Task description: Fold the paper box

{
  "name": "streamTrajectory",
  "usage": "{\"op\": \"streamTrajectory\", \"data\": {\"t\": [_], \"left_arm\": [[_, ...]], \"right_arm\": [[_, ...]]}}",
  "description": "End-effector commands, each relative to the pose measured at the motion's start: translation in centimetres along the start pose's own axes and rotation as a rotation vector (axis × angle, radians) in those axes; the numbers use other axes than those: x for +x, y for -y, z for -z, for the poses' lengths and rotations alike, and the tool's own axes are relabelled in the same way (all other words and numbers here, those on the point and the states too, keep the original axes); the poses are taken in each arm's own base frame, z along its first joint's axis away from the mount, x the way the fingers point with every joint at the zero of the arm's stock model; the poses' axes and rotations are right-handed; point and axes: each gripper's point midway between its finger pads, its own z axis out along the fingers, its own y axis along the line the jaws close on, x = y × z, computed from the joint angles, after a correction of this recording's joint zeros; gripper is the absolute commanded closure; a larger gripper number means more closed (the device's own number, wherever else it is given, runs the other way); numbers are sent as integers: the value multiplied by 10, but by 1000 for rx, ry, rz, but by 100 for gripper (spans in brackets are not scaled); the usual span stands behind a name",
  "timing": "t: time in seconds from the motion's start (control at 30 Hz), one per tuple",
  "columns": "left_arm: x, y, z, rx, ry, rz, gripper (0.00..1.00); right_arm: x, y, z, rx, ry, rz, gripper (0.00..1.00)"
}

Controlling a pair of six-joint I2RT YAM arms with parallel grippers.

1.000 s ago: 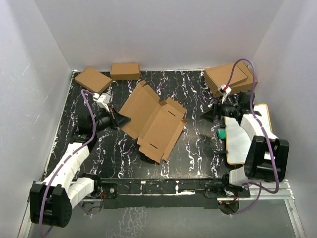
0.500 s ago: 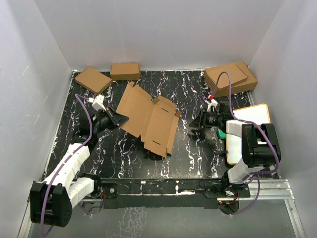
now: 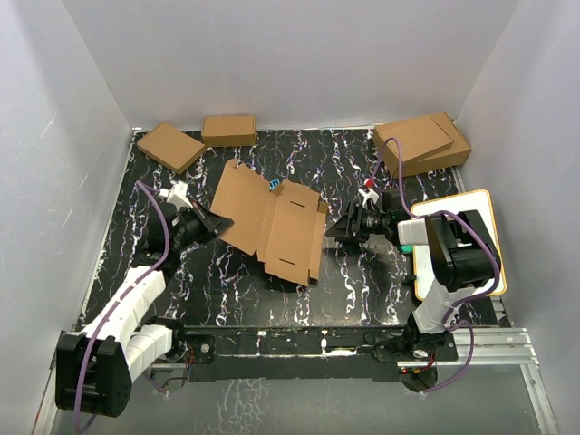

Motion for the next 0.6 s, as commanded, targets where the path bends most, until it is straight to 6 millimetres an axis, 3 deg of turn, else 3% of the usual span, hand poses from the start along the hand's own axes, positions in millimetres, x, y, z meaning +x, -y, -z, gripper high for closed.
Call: {"op": "streamTrajectory", "data": {"t": [0.0,0.23,0.57], "left_arm": [[4,-14,3,-77,9,2,100],[14,-45,6,-185,45,61,100],[19,-42,1,-146,23,85,100]], "right_arm": [[-13,3,-7,19,33,-34,37],[-7,-1,-13,16,18,-91,37],[2,-10,-34,18,-37,-88,39]]}}
